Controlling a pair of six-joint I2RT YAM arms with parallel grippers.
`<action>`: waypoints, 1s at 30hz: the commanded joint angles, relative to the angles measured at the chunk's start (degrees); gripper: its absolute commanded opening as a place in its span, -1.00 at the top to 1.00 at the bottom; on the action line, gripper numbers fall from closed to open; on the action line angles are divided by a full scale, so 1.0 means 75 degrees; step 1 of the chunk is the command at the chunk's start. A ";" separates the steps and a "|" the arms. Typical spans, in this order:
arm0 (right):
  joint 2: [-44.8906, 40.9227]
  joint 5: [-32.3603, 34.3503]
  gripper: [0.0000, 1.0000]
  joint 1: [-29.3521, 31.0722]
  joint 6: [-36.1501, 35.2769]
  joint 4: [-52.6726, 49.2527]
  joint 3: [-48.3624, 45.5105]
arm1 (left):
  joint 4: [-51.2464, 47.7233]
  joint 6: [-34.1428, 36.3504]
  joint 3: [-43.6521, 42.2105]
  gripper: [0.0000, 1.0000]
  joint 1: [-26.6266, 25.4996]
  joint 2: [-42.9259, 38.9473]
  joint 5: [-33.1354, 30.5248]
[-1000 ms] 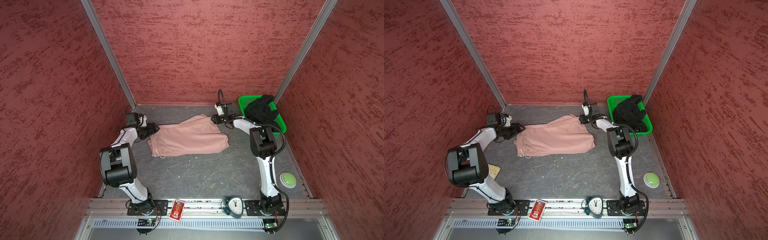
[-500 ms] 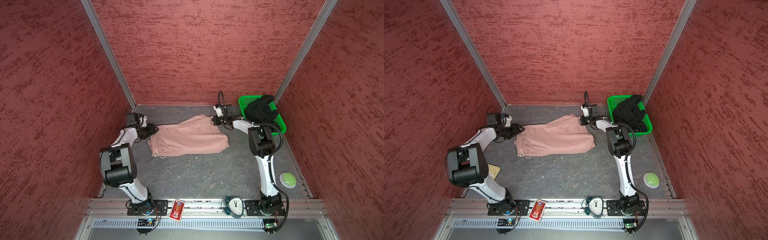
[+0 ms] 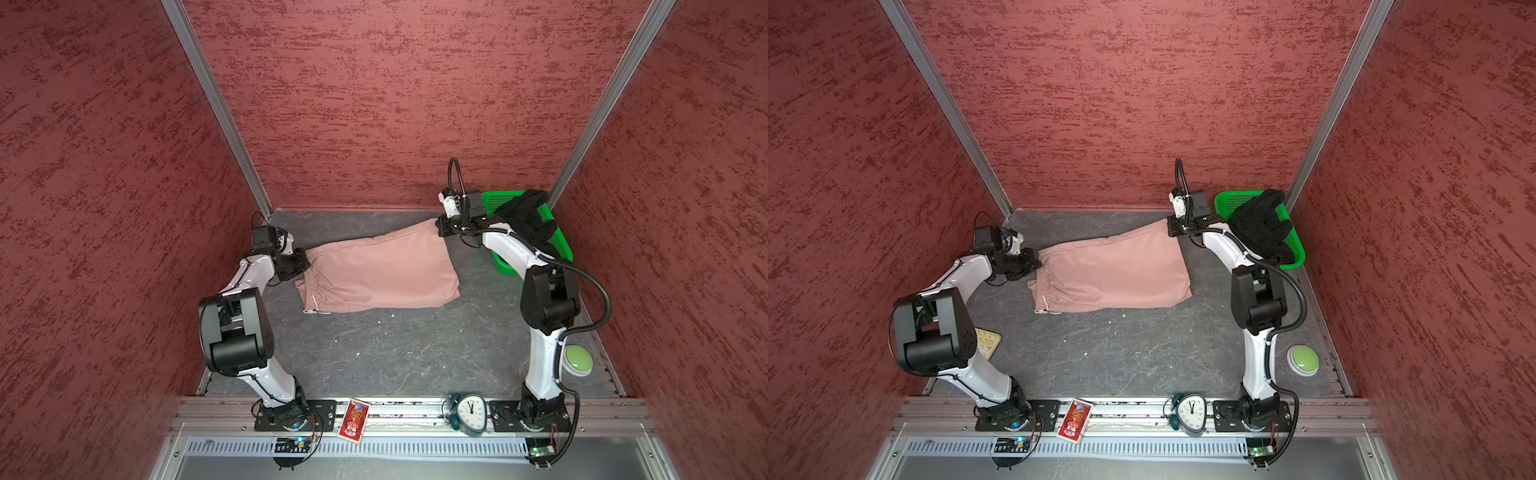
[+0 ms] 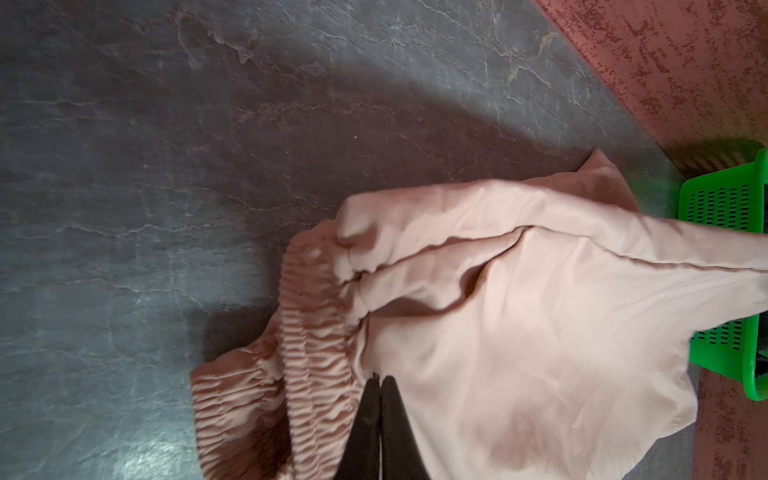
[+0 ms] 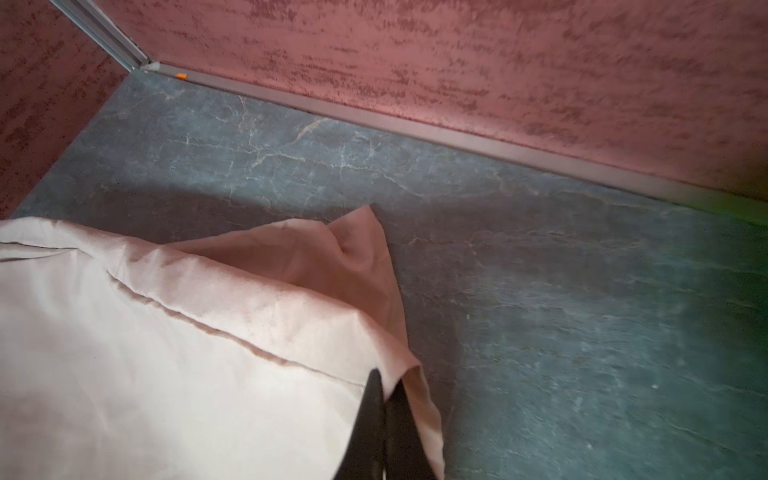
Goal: Fold and stack the shorts
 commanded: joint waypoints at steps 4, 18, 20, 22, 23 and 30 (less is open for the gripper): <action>0.0732 0.0309 1.00 -0.0010 -0.0189 -0.0944 0.1516 | -0.0228 0.0034 0.0238 1.00 0.0071 -0.0396 -0.0219; 0.3088 -0.0048 -0.42 0.0005 -0.0099 -0.2099 0.4620 | -0.0521 -0.0243 0.0475 -0.72 -0.0268 -0.0625 -0.0295; 0.2586 0.0071 -0.46 0.0006 -0.0135 -0.1785 0.3904 | -0.0561 -0.0239 0.0568 -0.99 -0.0553 -0.0786 -0.0207; 0.1854 0.0176 -0.53 0.0003 -0.0136 -0.1300 0.2758 | -0.0626 -0.0217 0.0603 -0.99 -0.0850 -0.0955 -0.0258; 0.1402 0.0260 -0.55 0.0000 -0.0125 -0.1031 0.2017 | -0.0629 -0.0275 0.0538 -0.99 -0.0949 -0.1058 -0.0270; -0.1250 0.0440 -0.60 -0.0017 0.0409 0.0738 -0.2743 | 0.0506 -0.1049 -0.0938 -0.98 -0.0933 -0.1920 -0.0076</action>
